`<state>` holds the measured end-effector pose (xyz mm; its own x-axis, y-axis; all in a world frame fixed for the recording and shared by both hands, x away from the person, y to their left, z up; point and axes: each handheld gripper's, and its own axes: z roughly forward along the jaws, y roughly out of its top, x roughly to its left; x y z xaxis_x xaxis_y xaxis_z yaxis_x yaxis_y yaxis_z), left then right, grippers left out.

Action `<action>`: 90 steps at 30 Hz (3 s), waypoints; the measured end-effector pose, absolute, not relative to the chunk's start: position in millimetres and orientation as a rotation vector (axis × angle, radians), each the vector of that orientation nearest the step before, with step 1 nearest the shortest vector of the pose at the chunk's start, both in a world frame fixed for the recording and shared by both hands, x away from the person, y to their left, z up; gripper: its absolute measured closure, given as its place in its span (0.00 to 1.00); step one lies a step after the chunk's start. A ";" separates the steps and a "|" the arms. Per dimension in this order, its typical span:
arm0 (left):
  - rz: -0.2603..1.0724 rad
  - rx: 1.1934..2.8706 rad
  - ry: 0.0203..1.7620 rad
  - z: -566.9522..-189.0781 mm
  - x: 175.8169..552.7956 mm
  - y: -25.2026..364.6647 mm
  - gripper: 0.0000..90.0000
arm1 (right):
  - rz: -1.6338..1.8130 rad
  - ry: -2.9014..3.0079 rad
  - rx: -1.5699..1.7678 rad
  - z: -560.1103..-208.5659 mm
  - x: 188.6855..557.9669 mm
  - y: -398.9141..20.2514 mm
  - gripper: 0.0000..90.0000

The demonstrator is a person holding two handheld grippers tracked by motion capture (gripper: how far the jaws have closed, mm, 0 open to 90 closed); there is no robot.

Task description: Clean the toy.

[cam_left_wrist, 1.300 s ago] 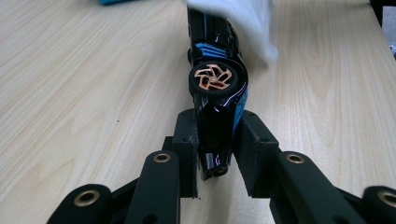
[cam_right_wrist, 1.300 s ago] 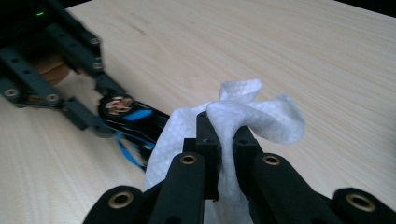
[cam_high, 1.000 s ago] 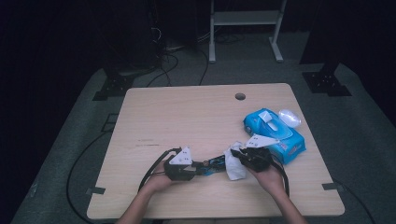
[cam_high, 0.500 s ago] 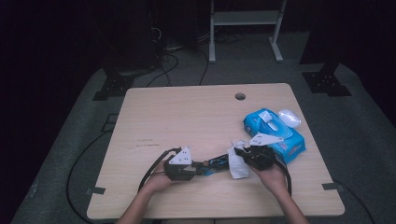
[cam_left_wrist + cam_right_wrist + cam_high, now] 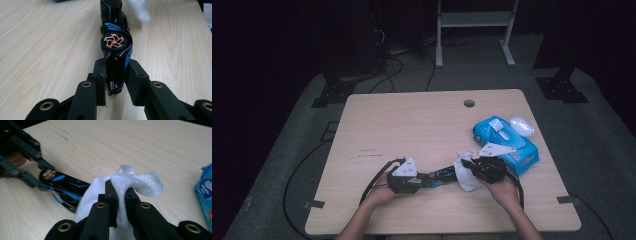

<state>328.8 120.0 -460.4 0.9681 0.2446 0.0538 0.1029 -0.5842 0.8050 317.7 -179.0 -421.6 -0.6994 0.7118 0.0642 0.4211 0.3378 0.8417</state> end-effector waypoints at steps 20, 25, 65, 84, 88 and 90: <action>0.206 2.199 0.242 -459.7 328.8 120.9 0.78 | 1.229 2.327 0.969 -422.7 319.5 -175.2 0.95; 0.207 2.200 0.244 -459.6 328.9 120.8 0.78 | 1.230 2.363 0.905 -420.0 316.2 -159.5 0.95; 0.235 2.170 0.314 -460.8 330.2 99.0 0.48 | 1.315 2.425 0.873 -426.3 310.7 -127.2 0.95; 0.216 2.168 0.324 -456.1 347.1 82.1 0.32 | 1.379 2.335 0.909 -404.9 305.0 -160.8 0.95; 0.190 2.184 0.323 -455.6 356.3 74.2 0.30 | 1.314 2.356 0.959 -415.6 302.4 -173.2 0.95; 0.160 2.180 0.314 -456.1 359.9 72.5 0.35 | 1.293 2.369 0.974 -420.0 302.3 -178.0 0.95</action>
<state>359.9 72.5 -456.1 0.9593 0.2823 -0.0001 0.1659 -0.5632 0.8095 302.3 -178.0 -420.0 -0.7370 0.6713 0.0784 0.4290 0.3750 0.8218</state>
